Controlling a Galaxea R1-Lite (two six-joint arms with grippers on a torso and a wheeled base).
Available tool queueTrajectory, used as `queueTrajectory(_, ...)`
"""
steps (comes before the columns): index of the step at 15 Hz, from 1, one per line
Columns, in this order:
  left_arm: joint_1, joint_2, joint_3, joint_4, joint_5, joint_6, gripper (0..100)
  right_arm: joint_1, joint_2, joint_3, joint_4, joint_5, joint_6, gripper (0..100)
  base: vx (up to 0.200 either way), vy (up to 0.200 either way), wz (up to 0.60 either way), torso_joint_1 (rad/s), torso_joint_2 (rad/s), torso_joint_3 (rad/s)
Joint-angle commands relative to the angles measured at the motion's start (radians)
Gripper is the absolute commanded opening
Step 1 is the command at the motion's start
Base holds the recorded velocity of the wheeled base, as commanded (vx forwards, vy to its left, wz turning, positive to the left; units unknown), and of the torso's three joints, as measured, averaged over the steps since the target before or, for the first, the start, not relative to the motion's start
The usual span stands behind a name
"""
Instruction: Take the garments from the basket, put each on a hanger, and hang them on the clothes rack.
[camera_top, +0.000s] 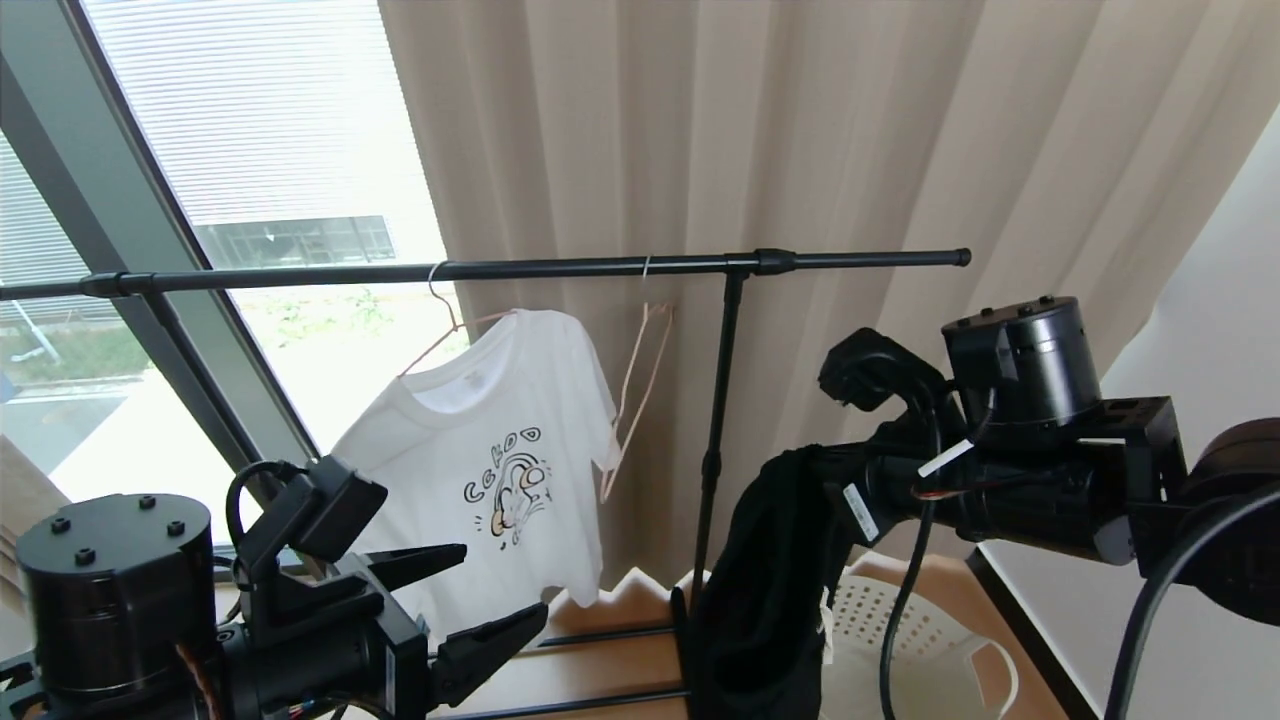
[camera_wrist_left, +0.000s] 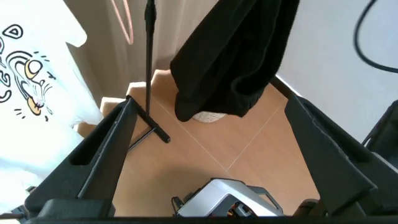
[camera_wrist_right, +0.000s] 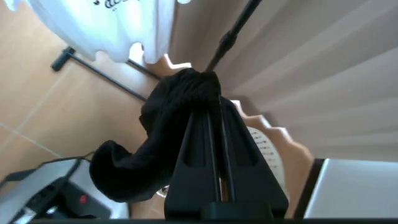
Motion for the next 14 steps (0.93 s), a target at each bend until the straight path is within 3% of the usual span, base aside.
queueTrajectory(1,-0.021,0.067,-0.026,-0.001,0.021,-0.051,100,0.08,-0.031,-0.12,0.072,-0.008,0.091,0,0.0,0.0,0.0,0.0,0.0,0.0)
queueTrajectory(3,-0.059,0.133,-0.051,-0.001,0.101,-0.102,100,0.112,-0.025,-0.122,0.055,-0.007,0.108,0,0.0,0.0,0.0,0.0,0.0,0.0)
queueTrajectory(7,-0.142,0.232,-0.089,-0.006,0.23,-0.179,100,0.176,0.003,-0.168,0.035,-0.019,0.231,0,0.0,0.0,0.0,0.0,0.0,0.0)
queueTrajectory(14,-0.208,0.34,-0.06,-0.099,0.245,-0.183,100,0.248,0.021,-0.2,-0.027,-0.053,0.35,0,0.0,0.0,0.0,0.0,0.0,0.0)
